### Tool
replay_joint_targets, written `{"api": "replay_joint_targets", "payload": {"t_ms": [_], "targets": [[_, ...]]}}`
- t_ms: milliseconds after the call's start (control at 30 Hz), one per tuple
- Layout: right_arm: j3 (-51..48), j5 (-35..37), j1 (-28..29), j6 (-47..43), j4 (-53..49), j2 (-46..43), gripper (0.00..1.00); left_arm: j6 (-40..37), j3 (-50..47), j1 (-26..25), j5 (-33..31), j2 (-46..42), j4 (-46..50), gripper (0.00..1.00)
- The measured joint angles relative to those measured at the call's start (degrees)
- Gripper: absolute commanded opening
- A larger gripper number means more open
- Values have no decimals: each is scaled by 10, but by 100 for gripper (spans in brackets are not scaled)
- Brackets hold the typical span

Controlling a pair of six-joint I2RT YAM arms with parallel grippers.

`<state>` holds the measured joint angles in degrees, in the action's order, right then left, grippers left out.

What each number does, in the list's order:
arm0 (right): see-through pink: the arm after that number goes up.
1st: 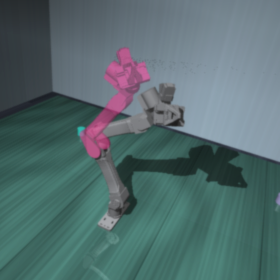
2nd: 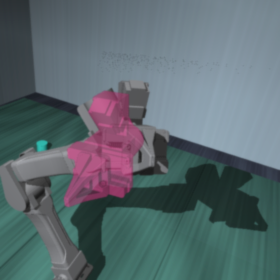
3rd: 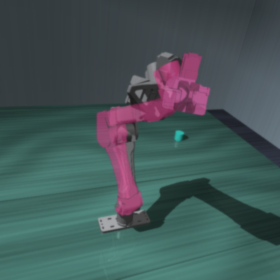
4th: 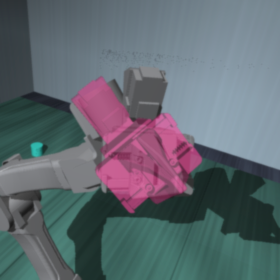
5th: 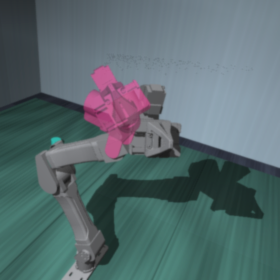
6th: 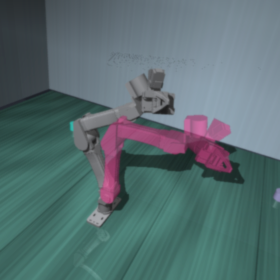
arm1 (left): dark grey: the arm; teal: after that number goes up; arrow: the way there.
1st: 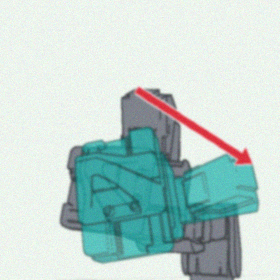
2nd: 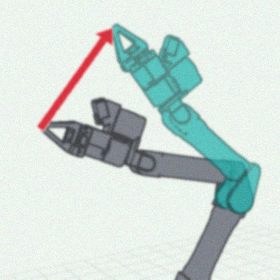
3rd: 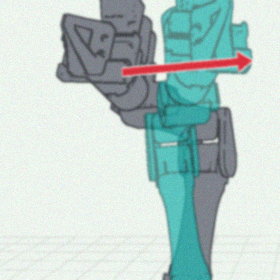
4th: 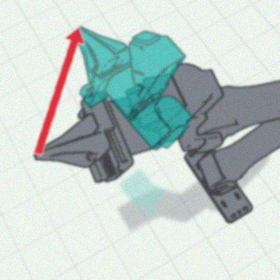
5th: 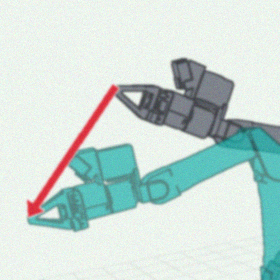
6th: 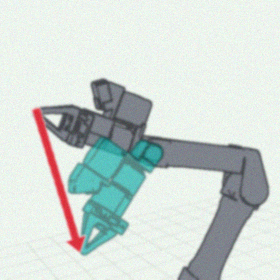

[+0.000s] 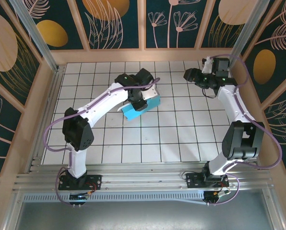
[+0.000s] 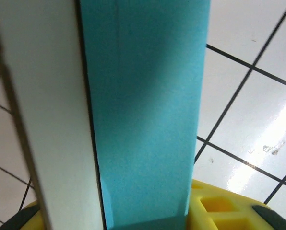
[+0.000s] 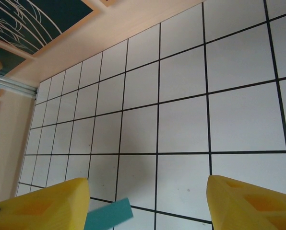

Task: Fold the paper box

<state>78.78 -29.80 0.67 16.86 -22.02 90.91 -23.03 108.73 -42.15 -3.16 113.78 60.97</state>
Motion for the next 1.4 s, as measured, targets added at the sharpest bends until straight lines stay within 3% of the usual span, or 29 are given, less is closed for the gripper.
{"api": "replay_joint_targets", "payload": {"t_ms": [233,467,500,600,767,933,1133,1400], "targets": [[0,3,0,-2,0,-12,67,-54,-13,-28,14,45,-7,34],[-2,4,1,-4,-1,-12,67,-78,-31,-37,7,63,-24,43],[-2,4,1,-4,-1,-12,67,-80,-32,-37,5,63,-25,45],[-2,4,1,-4,-1,-12,67,-83,-32,-37,-2,64,-31,65],[-2,4,2,-4,-1,-12,67,-83,-32,-37,-19,64,-54,67],[-2,2,6,-4,-1,-12,67,-80,-32,-37,-16,63,-70,80],[-2,2,9,-4,-1,-12,67,-77,-32,-37,13,52,-75,81],[-2,-8,10,-26,-1,-12,68,-38,-32,-37,25,14,-103,96]]}}
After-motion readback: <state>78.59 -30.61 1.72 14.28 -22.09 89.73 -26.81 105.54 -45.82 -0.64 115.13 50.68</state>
